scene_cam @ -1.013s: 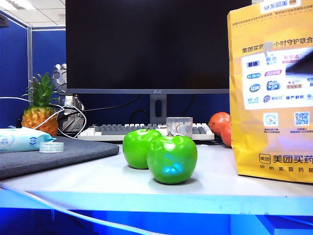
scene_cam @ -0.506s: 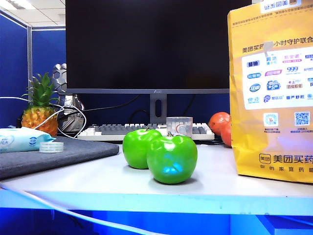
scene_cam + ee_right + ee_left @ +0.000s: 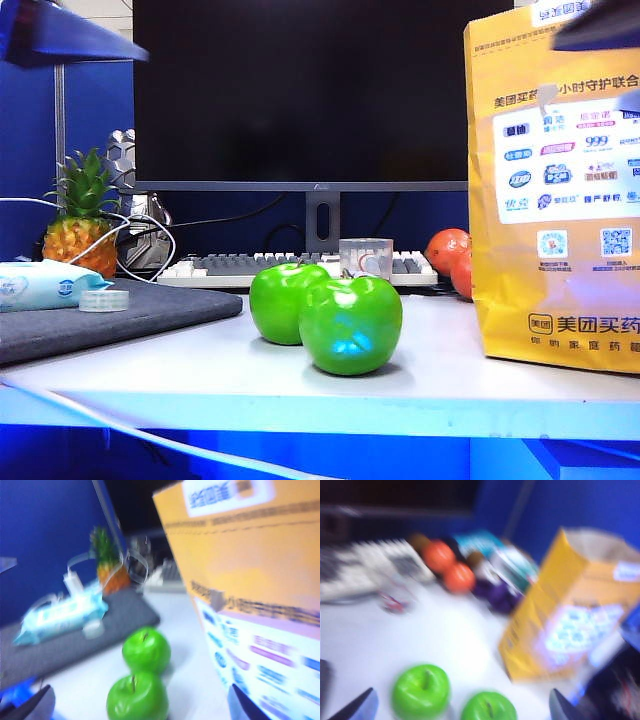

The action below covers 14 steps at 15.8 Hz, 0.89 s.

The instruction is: Pick up the green apple and throw it into the yellow paper bag.

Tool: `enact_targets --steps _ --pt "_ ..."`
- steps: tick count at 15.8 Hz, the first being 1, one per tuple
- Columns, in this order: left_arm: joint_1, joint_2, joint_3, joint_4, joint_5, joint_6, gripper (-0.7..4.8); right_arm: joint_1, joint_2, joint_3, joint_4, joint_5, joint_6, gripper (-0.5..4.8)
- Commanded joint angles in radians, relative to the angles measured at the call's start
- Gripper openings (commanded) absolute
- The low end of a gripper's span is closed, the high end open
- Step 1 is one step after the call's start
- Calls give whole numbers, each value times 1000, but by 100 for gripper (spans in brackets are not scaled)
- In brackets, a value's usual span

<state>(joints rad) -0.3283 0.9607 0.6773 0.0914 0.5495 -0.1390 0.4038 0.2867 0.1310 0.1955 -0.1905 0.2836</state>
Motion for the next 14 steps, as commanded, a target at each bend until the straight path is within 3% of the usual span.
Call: enact_targets --steps 1,4,7,13,14 --pt "-2 89 84 -85 31 93 479 1 235 118 9 -104 4 479" --pt "-2 111 135 -253 31 175 479 38 584 308 -66 -256 9 479" --pt "-2 114 180 -446 16 261 479 107 819 459 -150 -301 -55 479" --pt "-14 118 208 -574 -19 238 479 198 1057 586 -178 -54 -288 479" --pt "-16 119 208 -573 -22 236 479 198 1071 587 -169 -55 -292 479"
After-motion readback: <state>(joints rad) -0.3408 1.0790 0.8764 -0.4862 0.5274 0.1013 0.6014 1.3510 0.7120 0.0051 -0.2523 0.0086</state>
